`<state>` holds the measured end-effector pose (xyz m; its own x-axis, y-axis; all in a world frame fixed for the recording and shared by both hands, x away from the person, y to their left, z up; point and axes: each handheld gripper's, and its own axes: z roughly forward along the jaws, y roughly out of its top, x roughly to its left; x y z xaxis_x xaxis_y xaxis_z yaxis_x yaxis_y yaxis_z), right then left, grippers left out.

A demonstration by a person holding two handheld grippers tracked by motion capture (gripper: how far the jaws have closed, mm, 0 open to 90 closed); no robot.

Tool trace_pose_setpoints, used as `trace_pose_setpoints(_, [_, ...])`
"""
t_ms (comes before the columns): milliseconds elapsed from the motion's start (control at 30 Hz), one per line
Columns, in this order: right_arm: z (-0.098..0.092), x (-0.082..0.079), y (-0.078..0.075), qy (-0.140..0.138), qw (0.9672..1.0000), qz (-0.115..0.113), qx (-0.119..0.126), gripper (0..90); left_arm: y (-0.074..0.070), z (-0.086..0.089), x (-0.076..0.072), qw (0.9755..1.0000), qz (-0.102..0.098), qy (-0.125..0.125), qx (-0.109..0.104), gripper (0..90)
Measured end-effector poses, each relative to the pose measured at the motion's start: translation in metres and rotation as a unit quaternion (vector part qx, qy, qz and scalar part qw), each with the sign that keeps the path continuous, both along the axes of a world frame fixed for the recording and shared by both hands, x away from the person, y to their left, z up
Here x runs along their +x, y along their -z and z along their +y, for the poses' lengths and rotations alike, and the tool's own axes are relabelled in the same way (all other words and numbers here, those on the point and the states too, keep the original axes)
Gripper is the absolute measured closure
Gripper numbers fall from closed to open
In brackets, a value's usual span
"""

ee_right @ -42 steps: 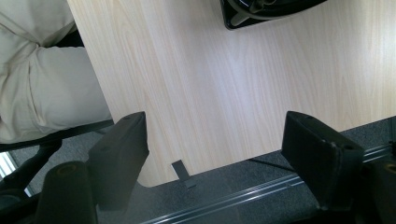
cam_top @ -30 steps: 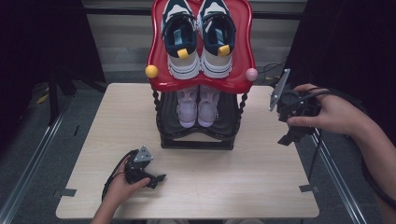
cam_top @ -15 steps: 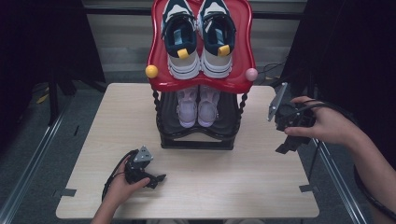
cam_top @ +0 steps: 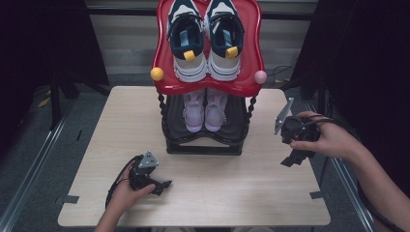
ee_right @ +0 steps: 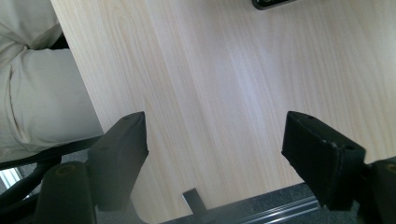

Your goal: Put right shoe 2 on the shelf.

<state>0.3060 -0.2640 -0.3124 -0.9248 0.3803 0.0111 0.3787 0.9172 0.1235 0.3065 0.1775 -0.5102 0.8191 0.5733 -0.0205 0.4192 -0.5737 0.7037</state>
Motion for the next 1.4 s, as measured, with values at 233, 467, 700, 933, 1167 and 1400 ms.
trace_pose_setpoints(233, [0.000,0.000,0.017,-0.001,0.9999,0.002,0.011,21.8,0.000,0.000,0.000,1.0000,0.000,0.000,0.000,0.0])
trace_pose_setpoints(467, [0.000,0.000,0.032,0.004,0.9997,0.005,0.024,21.8,0.000,0.000,0.000,1.0000,0.000,0.000,0.000,0.0])
trace_pose_setpoints(700, [-0.003,-0.001,0.046,0.010,0.9994,0.006,0.034,21.3,0.000,0.000,0.000,1.0000,0.000,0.000,0.000,0.0])
trace_pose_setpoints(933, [-0.003,-0.001,0.060,0.012,0.9991,0.007,0.040,21.0,0.000,0.000,0.000,1.0000,0.000,0.002,0.003,0.0])
trace_pose_setpoints(1167, [-0.004,-0.003,0.070,0.019,0.9988,0.004,0.045,21.0,0.000,0.000,0.000,1.0000,0.000,0.002,0.003,0.0])
trace_pose_setpoints(1400, [0.000,-0.005,0.083,0.023,0.9989,0.014,0.038,20.9,0.000,0.000,0.000,1.0000,0.000,0.002,0.002,0.0])
